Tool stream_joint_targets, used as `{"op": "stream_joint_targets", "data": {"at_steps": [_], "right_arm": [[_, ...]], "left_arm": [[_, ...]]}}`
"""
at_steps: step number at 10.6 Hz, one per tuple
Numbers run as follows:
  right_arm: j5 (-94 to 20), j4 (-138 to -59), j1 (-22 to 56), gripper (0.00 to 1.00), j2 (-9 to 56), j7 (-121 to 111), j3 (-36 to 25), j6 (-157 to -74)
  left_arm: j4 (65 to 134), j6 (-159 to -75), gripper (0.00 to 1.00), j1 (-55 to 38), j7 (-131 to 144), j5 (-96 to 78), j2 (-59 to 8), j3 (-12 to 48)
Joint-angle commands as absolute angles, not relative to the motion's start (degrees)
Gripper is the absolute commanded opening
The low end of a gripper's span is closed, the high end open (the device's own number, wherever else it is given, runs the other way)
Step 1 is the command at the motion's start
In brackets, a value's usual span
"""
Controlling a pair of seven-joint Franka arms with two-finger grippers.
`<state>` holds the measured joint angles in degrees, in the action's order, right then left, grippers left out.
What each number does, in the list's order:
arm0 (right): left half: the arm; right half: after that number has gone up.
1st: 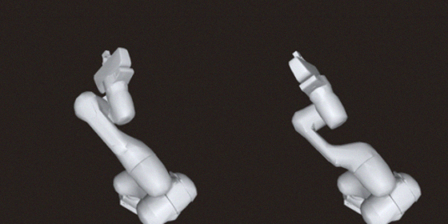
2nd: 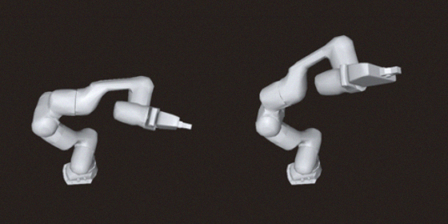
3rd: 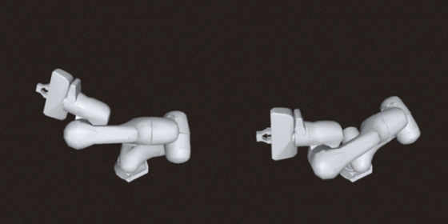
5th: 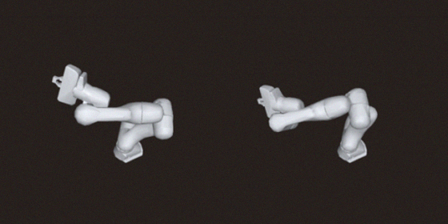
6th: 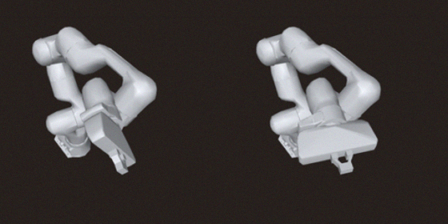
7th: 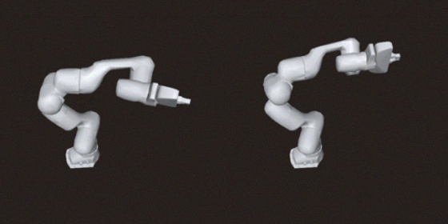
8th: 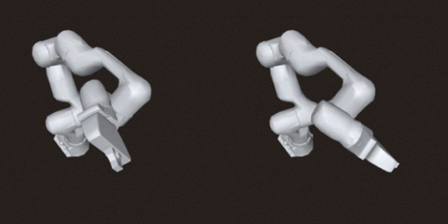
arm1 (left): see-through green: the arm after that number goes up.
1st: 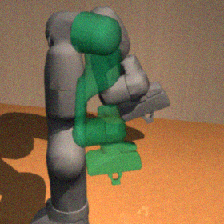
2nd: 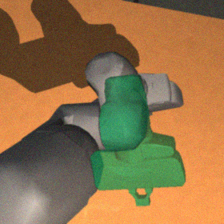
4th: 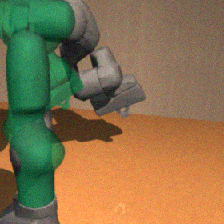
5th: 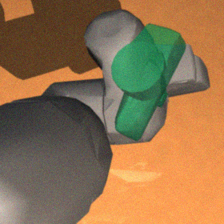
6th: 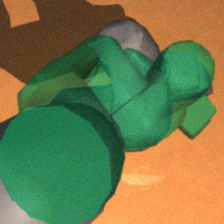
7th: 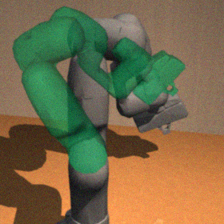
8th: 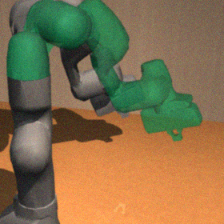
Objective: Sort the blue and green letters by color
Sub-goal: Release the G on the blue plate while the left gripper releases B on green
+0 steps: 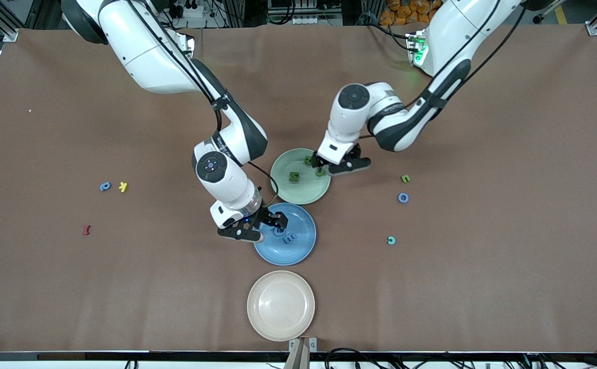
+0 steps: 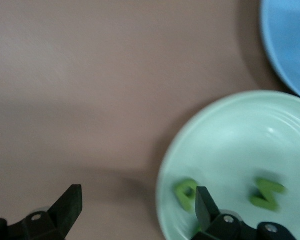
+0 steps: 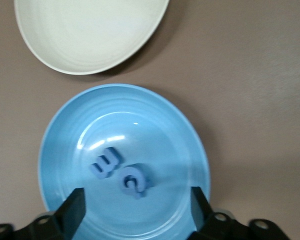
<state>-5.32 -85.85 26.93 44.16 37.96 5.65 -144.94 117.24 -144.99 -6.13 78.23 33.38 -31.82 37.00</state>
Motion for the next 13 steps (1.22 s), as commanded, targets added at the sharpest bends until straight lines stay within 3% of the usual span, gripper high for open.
{"op": "stream_joint_targets", "data": {"at_steps": [1,4,9,13], "right_arm": [[-4.7,-85.4,23.7,1.00,43.4,33.8,4.8,-141.1],[-4.6,-90.4,18.6,1.00,40.0,31.1,3.1,-141.1],[-4.7,-101.5,7.8,1.00,32.0,23.7,-0.2,-141.0],[-4.6,-103.4,2.6,1.00,28.1,24.5,-5.6,-129.2]], "left_arm": [[120.2,-143.3,1.00,-1.2,73.9,35.2,-29.1,37.3],[125.6,-143.3,1.00,3.1,72.5,35.2,-24.3,37.3],[129.4,-145.2,1.00,10.8,62.6,36.4,-24.3,37.6],[133.8,-149.2,1.00,15.5,60.6,38.6,-23.3,37.6]]}}
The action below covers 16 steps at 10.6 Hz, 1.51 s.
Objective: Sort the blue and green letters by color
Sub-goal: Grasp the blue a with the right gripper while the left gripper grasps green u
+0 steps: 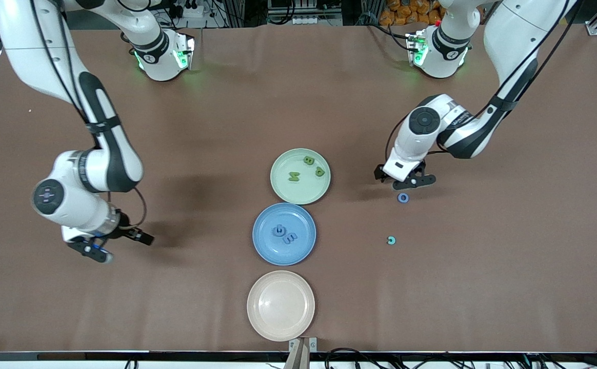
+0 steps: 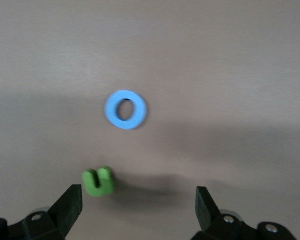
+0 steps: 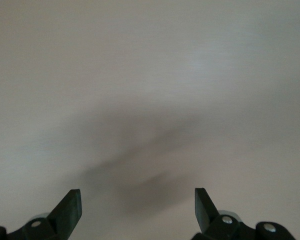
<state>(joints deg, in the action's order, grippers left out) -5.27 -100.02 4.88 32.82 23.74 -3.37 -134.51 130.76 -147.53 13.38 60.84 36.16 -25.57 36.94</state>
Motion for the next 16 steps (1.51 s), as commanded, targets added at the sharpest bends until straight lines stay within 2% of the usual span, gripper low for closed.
{"op": "stream_joint_targets", "data": {"at_steps": [1,4,9,13,15,16], "right_arm": [[-4.7,-104.4,1.7,1.00,26.7,25.0,-6.8,-127.8],[-4.7,-110.4,0.3,1.00,23.6,25.4,-11.2,-129.5],[-5.6,-126.9,-2.2,1.00,18.9,26.7,-11.4,-144.3],[-5.6,-134.3,-2.7,0.99,18.4,27.3,-11.4,-152.9],[-5.6,-136.7,-3.3,0.99,18.5,27.2,-11.4,-157.0],[-5.6,-137.0,-3.5,0.98,18.7,27.2,-11.4,-157.2]], "left_arm": [[134.0,-149.2,1.00,15.8,60.6,38.7,-23.4,37.5],[133.9,-149.6,1.00,16.6,60.7,38.6,-24.1,37.5],[134.0,-152.6,1.00,18.1,60.7,40.9,-25.7,37.3],[134.1,-152.6,1.00,18.2,60.7,42.8,-26.7,37.1],[134.1,-152.6,0.01,19.0,60.7,43.0,-27.4,37.0],[134.1,-152.7,0.00,19.2,60.6,44.1,-27.8,37.0]]}}
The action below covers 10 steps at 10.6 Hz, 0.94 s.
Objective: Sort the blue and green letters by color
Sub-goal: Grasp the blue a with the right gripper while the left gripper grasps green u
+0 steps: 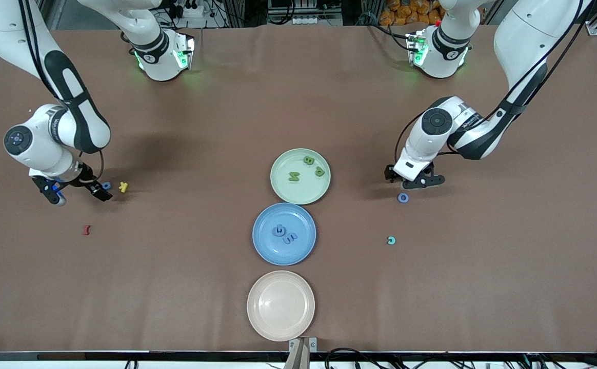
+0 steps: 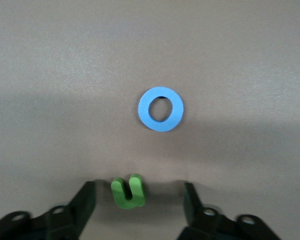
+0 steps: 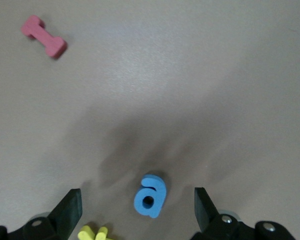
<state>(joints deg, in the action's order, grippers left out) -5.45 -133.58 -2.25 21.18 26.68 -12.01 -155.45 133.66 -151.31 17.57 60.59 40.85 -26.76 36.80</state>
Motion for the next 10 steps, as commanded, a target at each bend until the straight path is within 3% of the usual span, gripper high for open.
{"op": "stream_joint_targets", "data": {"at_steps": [1,2,3,4,5,8,10], "right_arm": [[-5.5,-137.7,-3.8,0.93,19.1,27.2,-11.3,-159.0],[-5.5,-138.4,-3.9,0.80,19.8,27.0,-11.3,-161.3],[-5.5,-138.5,-3.9,0.51,20.0,26.7,-11.3,-161.5],[-5.5,-138.3,-3.8,0.06,20.0,26.5,-11.3,-160.8],[-5.5,-138.3,-3.8,0.00,20.0,26.3,-11.3,-160.8],[-5.5,-137.0,-3.4,0.00,19.9,26.5,-11.2,-160.0],[-5.2,-132.0,-3.1,0.00,18.9,26.0,-10.4,-152.2]], "left_arm": [[134.1,-153.4,0.00,20.7,60.6,45.8,-28.4,37.1],[134.1,-154.5,0.00,21.4,60.6,46.7,-28.6,37.1],[134.1,-154.5,0.00,21.3,60.7,46.7,-28.5,37.1],[134.0,-154.5,0.00,21.3,60.7,46.7,-28.4,37.2],[133.8,-154.5,0.00,21.2,61.0,46.7,-28.2,37.4],[131.9,-154.5,0.00,20.6,66.8,46.5,-27.9,40.8],[129.0,-154.4,0.00,20.2,74.1,45.9,-28.2,45.3]]}}
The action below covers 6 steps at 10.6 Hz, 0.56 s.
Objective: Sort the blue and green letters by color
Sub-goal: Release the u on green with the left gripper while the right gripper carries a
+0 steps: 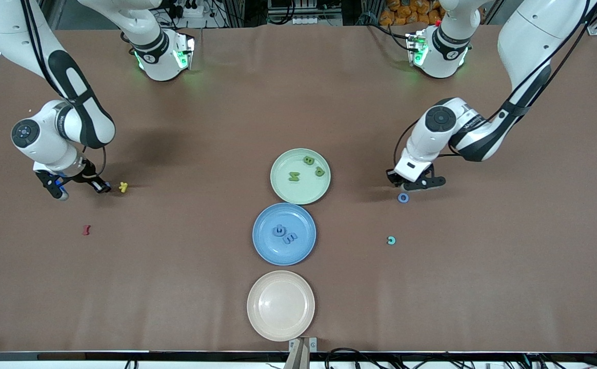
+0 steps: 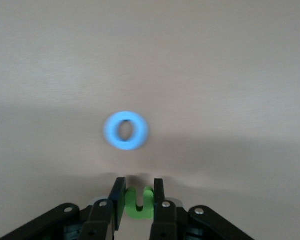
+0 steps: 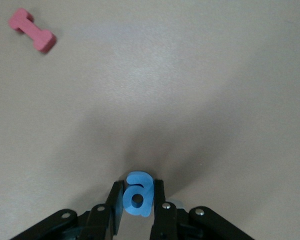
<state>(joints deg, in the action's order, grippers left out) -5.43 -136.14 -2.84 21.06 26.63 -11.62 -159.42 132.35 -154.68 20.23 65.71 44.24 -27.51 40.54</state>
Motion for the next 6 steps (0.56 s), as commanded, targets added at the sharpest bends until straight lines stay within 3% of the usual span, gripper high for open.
{"op": "stream_joint_targets", "data": {"at_steps": [1,3,6], "right_arm": [[-4.9,-128.3,-2.6,0.00,18.3,25.1,-9.6,-146.7],[-4.9,-120.2,-1.8,0.00,18.3,22.1,-7.0,-136.6],[-5.1,-115.3,1.1,0.00,18.7,14.3,-3.3,-134.1]], "left_arm": [[127.4,-154.4,0.00,18.6,78.3,45.8,-28.5,46.7],[122.4,-154.2,0.00,11.2,87.1,45.6,-30.2,46.5],[118.0,-154.0,0.00,3.5,95.5,45.6,-31.5,46.1]]}}
